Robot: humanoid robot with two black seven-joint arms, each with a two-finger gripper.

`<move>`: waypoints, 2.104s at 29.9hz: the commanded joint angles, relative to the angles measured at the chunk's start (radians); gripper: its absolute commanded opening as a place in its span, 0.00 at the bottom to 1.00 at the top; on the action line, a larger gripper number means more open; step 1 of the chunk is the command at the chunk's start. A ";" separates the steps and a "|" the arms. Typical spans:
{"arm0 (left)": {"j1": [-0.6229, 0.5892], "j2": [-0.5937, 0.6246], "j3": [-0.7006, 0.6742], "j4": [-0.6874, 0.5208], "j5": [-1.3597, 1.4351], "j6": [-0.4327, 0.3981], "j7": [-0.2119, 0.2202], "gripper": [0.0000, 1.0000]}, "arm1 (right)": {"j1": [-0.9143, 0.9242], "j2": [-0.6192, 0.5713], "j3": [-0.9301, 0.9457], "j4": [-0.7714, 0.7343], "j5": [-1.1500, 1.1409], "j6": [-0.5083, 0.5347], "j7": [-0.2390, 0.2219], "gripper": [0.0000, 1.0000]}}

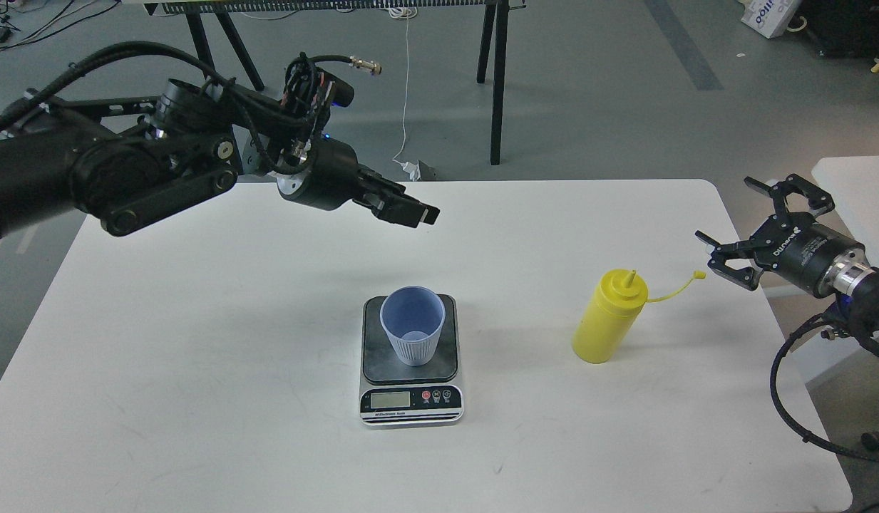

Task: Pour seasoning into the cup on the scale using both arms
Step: 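Open the left gripper and withdraw the left arm away from the cup, then move the right gripper to the yellow bottle and grasp it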

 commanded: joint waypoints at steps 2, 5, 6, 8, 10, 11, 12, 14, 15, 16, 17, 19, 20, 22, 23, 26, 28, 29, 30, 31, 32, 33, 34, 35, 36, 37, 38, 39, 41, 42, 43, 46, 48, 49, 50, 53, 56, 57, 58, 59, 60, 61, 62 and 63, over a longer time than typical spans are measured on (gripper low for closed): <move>-0.071 0.127 -0.141 -0.011 -0.239 0.000 0.000 0.81 | 0.114 -0.037 -0.158 0.008 -0.002 0.000 -0.001 0.99; -0.084 0.219 -0.257 0.005 -0.407 0.000 0.000 0.83 | 0.182 -0.061 -0.248 0.011 0.000 0.000 -0.001 0.99; -0.084 0.247 -0.279 0.015 -0.450 0.000 0.000 0.83 | 0.194 -0.063 -0.258 0.011 -0.002 0.000 -0.001 0.99; -0.075 0.308 -0.307 0.056 -0.536 0.000 0.000 0.85 | 0.214 -0.063 -0.261 0.011 -0.002 0.000 -0.001 0.99; -0.050 0.345 -0.307 0.129 -0.612 0.000 0.000 0.87 | 0.226 -0.063 -0.264 0.011 0.000 0.000 -0.001 0.99; -0.011 0.353 -0.307 0.184 -0.655 0.000 0.000 0.90 | 0.232 -0.061 -0.266 0.011 -0.002 0.000 -0.001 0.99; 0.038 0.355 -0.313 0.240 -0.703 0.000 0.000 0.92 | 0.237 -0.061 -0.269 0.013 -0.002 0.000 -0.004 0.99; 0.120 0.355 -0.314 0.326 -0.815 0.000 0.000 0.95 | 0.245 -0.060 -0.270 0.020 -0.002 0.000 -0.004 0.99; 0.154 0.352 -0.314 0.358 -0.876 0.000 0.000 0.96 | 0.245 -0.055 -0.270 0.022 0.000 0.000 -0.004 0.99; 0.197 0.350 -0.313 0.390 -0.940 0.000 0.000 0.98 | 0.248 -0.051 -0.269 0.020 -0.002 0.000 -0.004 0.99; 0.242 0.349 -0.314 0.412 -0.999 0.000 0.000 0.99 | 0.251 -0.049 -0.270 0.020 0.000 0.000 -0.004 0.99; 0.318 0.344 -0.316 0.430 -1.088 0.000 0.000 0.99 | 0.251 -0.043 -0.270 0.022 0.000 0.000 -0.004 0.99; 0.347 0.336 -0.316 0.432 -1.123 0.000 0.000 0.99 | 0.251 -0.040 -0.272 0.022 -0.002 0.000 -0.004 0.99; 0.387 0.320 -0.316 0.432 -1.166 0.000 0.000 0.99 | 0.255 -0.023 -0.276 0.022 -0.002 0.000 -0.007 0.99; 0.401 0.315 -0.316 0.433 -1.177 0.000 0.000 0.99 | 0.264 -0.019 -0.278 0.023 -0.002 0.000 -0.010 0.99; 0.432 0.303 -0.317 0.440 -1.183 0.000 0.000 0.99 | 0.301 -0.014 -0.301 0.046 -0.002 0.000 -0.043 0.99; 0.444 0.292 -0.322 0.449 -1.183 0.000 0.000 0.99 | 0.333 -0.028 -0.313 0.075 0.000 0.000 -0.043 0.99; 0.452 0.287 -0.324 0.458 -1.183 0.000 0.000 0.99 | 0.341 -0.038 -0.306 0.094 0.000 0.000 -0.043 0.99; 0.458 0.283 -0.324 0.467 -1.183 0.000 0.000 0.99 | 0.346 -0.057 -0.295 0.109 0.009 0.000 -0.043 0.99; 0.461 0.283 -0.324 0.472 -1.183 0.000 0.000 0.99 | 0.346 -0.086 -0.270 0.118 0.016 0.000 -0.043 0.99; 0.464 0.283 -0.324 0.473 -1.183 0.000 0.000 0.99 | 0.340 -0.125 -0.229 0.126 0.032 0.000 -0.043 0.99; 0.473 0.281 -0.324 0.473 -1.183 0.000 0.000 0.99 | 0.329 -0.165 -0.186 0.126 0.068 0.000 -0.043 0.99; 0.485 0.281 -0.325 0.473 -1.185 0.000 0.000 0.99 | 0.306 -0.192 -0.160 0.126 0.125 0.000 -0.043 0.99; 0.497 0.281 -0.327 0.473 -1.185 0.000 0.000 0.99 | 0.268 -0.213 -0.142 0.125 0.206 0.000 -0.043 0.99; 0.511 0.281 -0.330 0.473 -1.185 0.000 0.000 0.99 | 0.219 -0.230 -0.129 0.125 0.310 0.000 -0.043 0.99; 0.524 0.281 -0.337 0.473 -1.185 0.000 0.000 0.99 | 0.181 -0.247 -0.128 0.126 0.407 0.000 -0.043 0.99; 0.540 0.281 -0.348 0.473 -1.187 0.000 0.000 0.99 | 0.138 -0.276 -0.128 0.126 0.522 0.000 -0.043 0.99; 0.559 0.281 -0.360 0.473 -1.187 0.000 0.000 0.99 | 0.090 -0.304 -0.128 0.128 0.631 0.000 -0.043 0.99; 0.588 0.281 -0.391 0.473 -1.190 0.000 0.000 0.99 | -0.019 -0.316 -0.126 0.129 0.815 0.000 -0.043 0.99; 0.602 0.281 -0.406 0.473 -1.190 0.000 0.000 0.99 | -0.080 -0.315 -0.123 0.131 0.907 0.000 -0.043 0.99; 0.613 0.281 -0.419 0.473 -1.191 0.000 0.000 0.99 | -0.134 -0.311 -0.118 0.138 0.985 0.000 -0.043 0.99; 0.643 0.267 -0.440 0.473 -1.191 0.000 0.000 0.99 | -0.307 -0.234 -0.115 0.180 1.138 0.000 -0.043 0.99; 0.654 0.255 -0.442 0.473 -1.190 0.000 0.000 0.99 | -0.398 -0.148 -0.103 0.214 1.135 0.000 -0.043 0.99; 0.659 0.253 -0.442 0.473 -1.190 0.000 0.000 0.99 | -0.441 -0.112 -0.100 0.232 1.133 0.000 -0.043 0.99; 0.662 0.252 -0.440 0.473 -1.190 0.000 0.000 0.99 | -0.484 -0.079 -0.104 0.255 1.129 0.000 -0.043 0.99; 0.663 0.250 -0.442 0.473 -1.191 0.000 0.000 0.99 | -0.550 -0.017 -0.109 0.306 1.025 0.000 -0.043 0.99; 0.663 0.250 -0.442 0.473 -1.190 0.000 0.000 0.99 | -0.567 0.001 -0.108 0.339 0.879 0.000 -0.043 0.99; 0.663 0.249 -0.443 0.475 -1.190 0.000 0.000 0.99 | -0.571 0.003 -0.111 0.350 0.847 0.000 -0.043 0.99; 0.663 0.246 -0.443 0.475 -1.191 0.000 0.000 0.99 | -0.573 0.003 -0.112 0.359 0.824 0.000 -0.043 0.99; 0.663 0.241 -0.443 0.475 -1.191 0.000 0.000 0.99 | -0.573 0.005 -0.114 0.369 0.807 0.000 -0.043 0.99; 0.663 0.238 -0.443 0.475 -1.191 0.000 0.000 0.99 | -0.570 0.009 -0.115 0.372 0.793 0.000 -0.043 0.99; 0.663 0.237 -0.443 0.475 -1.191 0.000 0.000 0.99 | -0.562 0.014 -0.117 0.370 0.773 0.000 -0.043 0.99; 0.663 0.235 -0.443 0.475 -1.191 0.000 0.000 0.99 | -0.556 0.020 -0.115 0.366 0.750 0.000 -0.043 0.99; 0.663 0.232 -0.443 0.475 -1.191 0.000 0.000 0.99 | -0.547 0.024 -0.115 0.359 0.733 0.000 -0.043 0.99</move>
